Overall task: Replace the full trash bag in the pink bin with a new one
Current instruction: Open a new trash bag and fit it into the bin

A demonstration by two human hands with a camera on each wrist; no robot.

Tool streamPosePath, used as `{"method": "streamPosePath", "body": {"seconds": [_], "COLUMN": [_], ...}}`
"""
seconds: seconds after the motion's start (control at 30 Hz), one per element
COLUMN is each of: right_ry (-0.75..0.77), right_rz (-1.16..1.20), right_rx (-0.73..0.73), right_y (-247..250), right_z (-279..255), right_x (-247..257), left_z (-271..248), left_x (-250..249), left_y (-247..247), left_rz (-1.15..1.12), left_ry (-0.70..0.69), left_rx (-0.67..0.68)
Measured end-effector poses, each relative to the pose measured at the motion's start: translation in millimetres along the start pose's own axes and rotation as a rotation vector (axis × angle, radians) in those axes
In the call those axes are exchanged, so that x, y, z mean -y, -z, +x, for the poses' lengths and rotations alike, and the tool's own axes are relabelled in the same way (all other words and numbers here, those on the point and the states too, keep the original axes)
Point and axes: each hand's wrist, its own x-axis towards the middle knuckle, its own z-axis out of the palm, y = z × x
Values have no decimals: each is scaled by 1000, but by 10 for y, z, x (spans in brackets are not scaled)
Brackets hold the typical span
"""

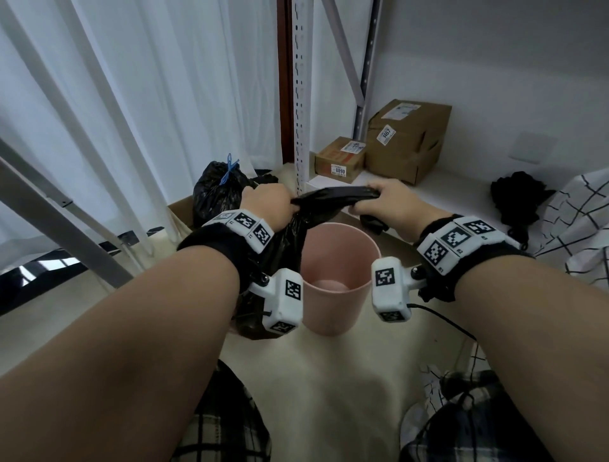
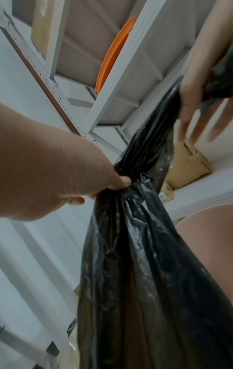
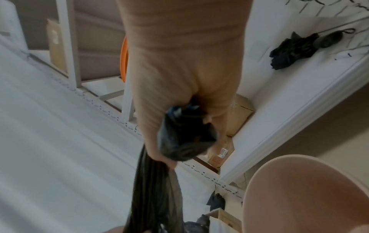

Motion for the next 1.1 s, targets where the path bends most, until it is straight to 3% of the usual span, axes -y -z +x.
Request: {"method": "streamPosePath", "body": {"seconds": [0.13, 0.27, 0.37, 0.43, 0.53, 0.67, 0.77, 0.93, 1.1], "right_ry": [68, 239, 293, 291, 247, 233, 220, 248, 224], "right_rz": [474, 388, 410, 449, 349, 186, 49, -71, -157], "right_rx": [-19, -228, -384, -463, -568, -499, -439, -474, -489], "right_y": [-7, 27, 38, 33, 54, 94, 85, 57, -25], "right_z": [9, 23, 32, 54, 61, 75, 73, 108, 355], "right_x": [124, 260, 364, 377, 313, 173, 145, 147, -1], "left_z": [30, 41, 45, 54, 39, 43, 38, 106, 354], "left_x": [4, 4, -121, -189, -232, -187, -191, -263, -266], "left_y": [53, 304, 401, 412, 368, 151, 46, 6, -189], "left_rz": [-67, -548, -1025, -1128, -1104, -916, -788, -677, -643], "left_ry": [63, 28, 25, 10, -30, -26, -23, -18, -5], "left_rx": [-209, -377, -349, -327, -251, -156, -186, -329, -279]}}
